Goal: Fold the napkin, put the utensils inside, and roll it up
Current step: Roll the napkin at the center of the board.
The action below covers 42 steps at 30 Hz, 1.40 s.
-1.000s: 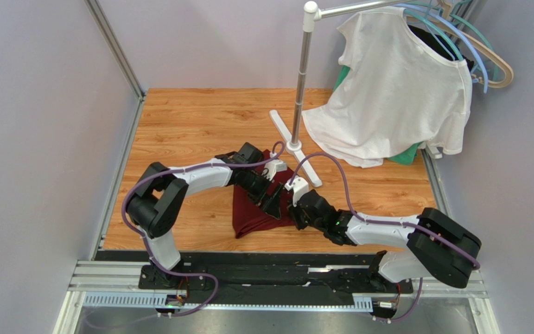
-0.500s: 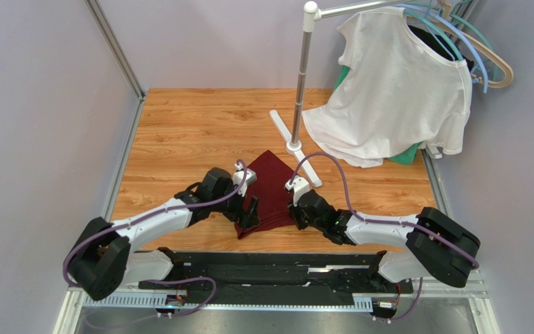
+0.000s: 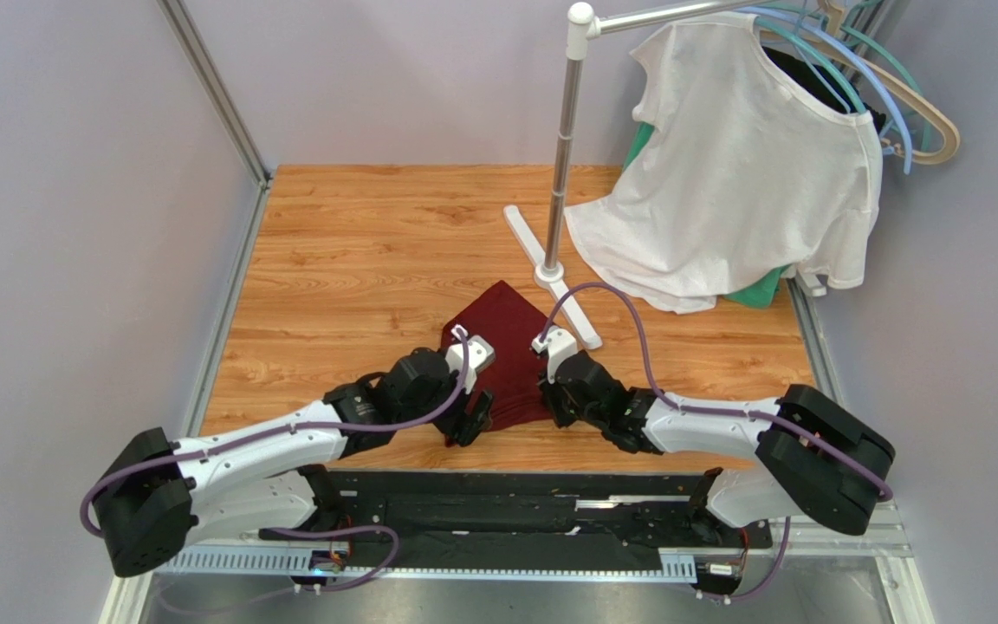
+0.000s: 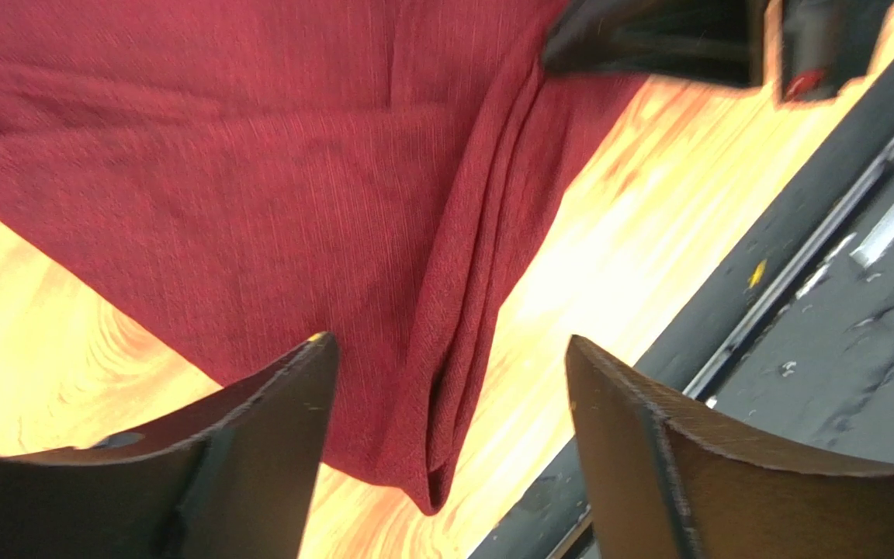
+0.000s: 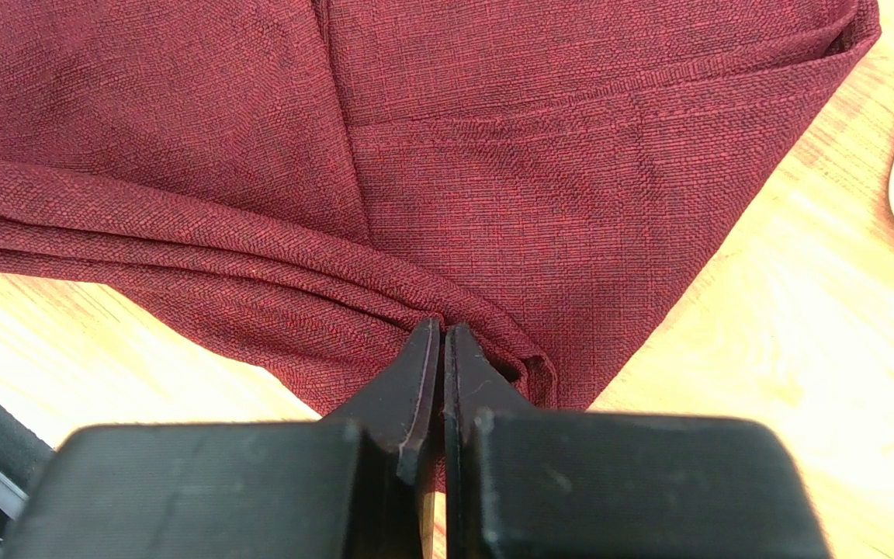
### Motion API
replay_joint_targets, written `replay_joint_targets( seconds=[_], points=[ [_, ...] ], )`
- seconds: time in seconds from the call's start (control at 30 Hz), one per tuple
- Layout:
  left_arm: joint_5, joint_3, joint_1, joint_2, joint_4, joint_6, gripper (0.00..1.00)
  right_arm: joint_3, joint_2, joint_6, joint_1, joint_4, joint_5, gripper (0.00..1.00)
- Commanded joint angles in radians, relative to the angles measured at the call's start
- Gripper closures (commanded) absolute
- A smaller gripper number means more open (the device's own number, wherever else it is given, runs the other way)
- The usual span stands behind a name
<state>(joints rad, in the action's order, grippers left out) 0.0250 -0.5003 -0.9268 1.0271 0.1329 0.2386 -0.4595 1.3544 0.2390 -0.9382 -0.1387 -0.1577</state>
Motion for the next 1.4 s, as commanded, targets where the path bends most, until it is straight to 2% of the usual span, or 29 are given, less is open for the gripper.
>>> replay_joint_targets(
  seconds=[0.0, 0.57, 0.73, 0.93, 1.03, 1.07, 1.1, 1.13, 1.23, 1.3, 1.37],
  points=[
    [-0.096, -0.038, -0.055, 0.060, 0.043, 0.002, 0.24, -0.008, 0.025, -0.003, 0.009, 0.070, -0.002, 1.00],
    [-0.358, -0.106, -0.256, 0.205, 0.123, 0.056, 0.42, -0.005, 0.015, 0.002, 0.019, 0.071, 0.007, 1.00],
    [-0.422, -0.113, -0.282, 0.222, 0.143, 0.077, 0.50, -0.005, 0.015, 0.003, 0.022, 0.070, 0.009, 1.00],
    [-0.451, -0.144, -0.296, 0.280, 0.178, 0.110, 0.53, -0.010, 0.026, 0.005, 0.026, 0.073, 0.007, 1.00],
    [-0.459, -0.156, -0.297, 0.309, 0.189, 0.117, 0.65, -0.011, 0.031, 0.008, 0.027, 0.074, 0.007, 1.00],
    [-0.470, -0.159, -0.297, 0.314, 0.194, 0.123, 0.71, -0.010, 0.031, 0.006, 0.027, 0.073, 0.009, 1.00],
    [-0.476, -0.161, -0.297, 0.314, 0.198, 0.125, 0.82, -0.010, 0.031, 0.008, 0.029, 0.074, 0.009, 1.00],
    [-0.482, -0.161, -0.297, 0.312, 0.201, 0.128, 0.86, -0.010, 0.031, 0.006, 0.029, 0.074, 0.012, 1.00],
    [-0.479, -0.159, -0.299, 0.303, 0.195, 0.125, 0.90, -0.013, 0.037, 0.008, 0.029, 0.073, 0.012, 1.00],
    [-0.470, -0.159, -0.297, 0.294, 0.188, 0.113, 0.99, -0.018, 0.041, 0.006, 0.029, 0.076, 0.010, 1.00],
    [-0.433, -0.159, -0.296, 0.277, 0.175, 0.090, 1.00, -0.022, 0.054, 0.006, 0.030, 0.082, 0.009, 1.00]
  ],
)
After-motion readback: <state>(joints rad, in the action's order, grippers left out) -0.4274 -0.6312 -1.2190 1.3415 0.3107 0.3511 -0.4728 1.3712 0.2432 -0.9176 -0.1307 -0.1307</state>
